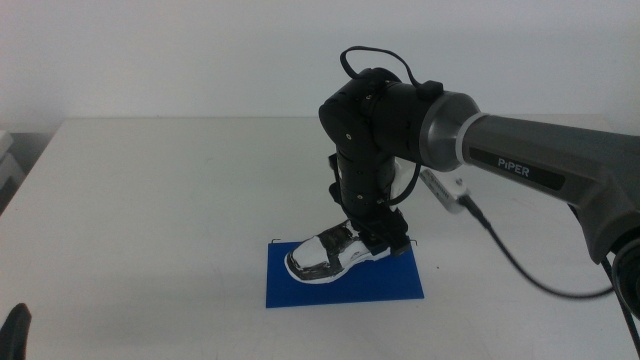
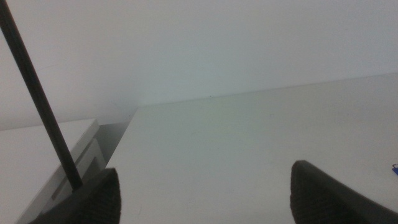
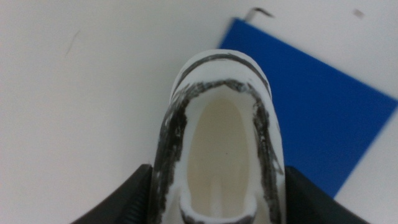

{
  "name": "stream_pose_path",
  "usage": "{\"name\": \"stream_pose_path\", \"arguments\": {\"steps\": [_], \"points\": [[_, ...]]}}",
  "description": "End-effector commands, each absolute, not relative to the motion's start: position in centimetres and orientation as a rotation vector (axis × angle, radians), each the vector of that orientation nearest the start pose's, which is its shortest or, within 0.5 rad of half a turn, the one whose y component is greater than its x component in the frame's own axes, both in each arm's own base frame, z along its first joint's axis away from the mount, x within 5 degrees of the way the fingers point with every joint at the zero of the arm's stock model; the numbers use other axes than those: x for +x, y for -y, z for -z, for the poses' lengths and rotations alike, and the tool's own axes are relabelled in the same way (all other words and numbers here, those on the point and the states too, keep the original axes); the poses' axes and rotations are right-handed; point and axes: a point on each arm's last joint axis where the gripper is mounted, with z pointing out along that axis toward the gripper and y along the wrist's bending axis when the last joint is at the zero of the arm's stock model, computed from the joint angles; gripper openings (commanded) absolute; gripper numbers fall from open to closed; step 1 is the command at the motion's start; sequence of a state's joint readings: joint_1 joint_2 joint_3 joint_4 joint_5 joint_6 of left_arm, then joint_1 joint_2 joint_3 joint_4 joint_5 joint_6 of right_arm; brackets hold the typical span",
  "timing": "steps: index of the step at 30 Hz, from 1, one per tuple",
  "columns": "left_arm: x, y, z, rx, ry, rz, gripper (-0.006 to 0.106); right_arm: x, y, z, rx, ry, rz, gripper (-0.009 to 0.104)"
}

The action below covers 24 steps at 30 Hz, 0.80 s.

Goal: Use one arm to grab the shoe from the table and place it on the mat.

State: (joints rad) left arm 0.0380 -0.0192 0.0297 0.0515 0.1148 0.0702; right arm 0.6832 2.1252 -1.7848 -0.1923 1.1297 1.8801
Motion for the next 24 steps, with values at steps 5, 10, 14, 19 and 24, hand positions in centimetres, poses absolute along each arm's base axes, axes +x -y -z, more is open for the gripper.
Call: {"name": "stream_pose_path", "arguments": {"steps": [5, 10, 14, 19, 24], "points": [[5.6, -0.2, -19.9, 0.056, -1.533, -0.113, 0.094, 35.0, -26.4, -25.0, 1.890, -2.214, -0.283, -0.004], [5.6, -0.2, -19.9, 0.056, -1.533, -0.113, 0.094, 35.0, -26.8, -25.0, 1.917, -2.229, -0.330, -0.004], [5.6, -0.2, -19.9, 0.056, -1.533, -0.113, 0.094, 35.0, -27.0, -24.9, 1.925, -2.233, -0.355, -0.004], [5.6, -0.2, -19.9, 0.056, -1.533, -0.113, 0.094, 35.1, -27.3, -23.9, 1.945, -2.248, -0.337, -0.004], [5.6, -0.2, -19.9, 0.056, -1.533, -0.113, 0.094, 35.3, -27.6, -23.1, 1.958, -2.257, -0.328, -0.004]]}}
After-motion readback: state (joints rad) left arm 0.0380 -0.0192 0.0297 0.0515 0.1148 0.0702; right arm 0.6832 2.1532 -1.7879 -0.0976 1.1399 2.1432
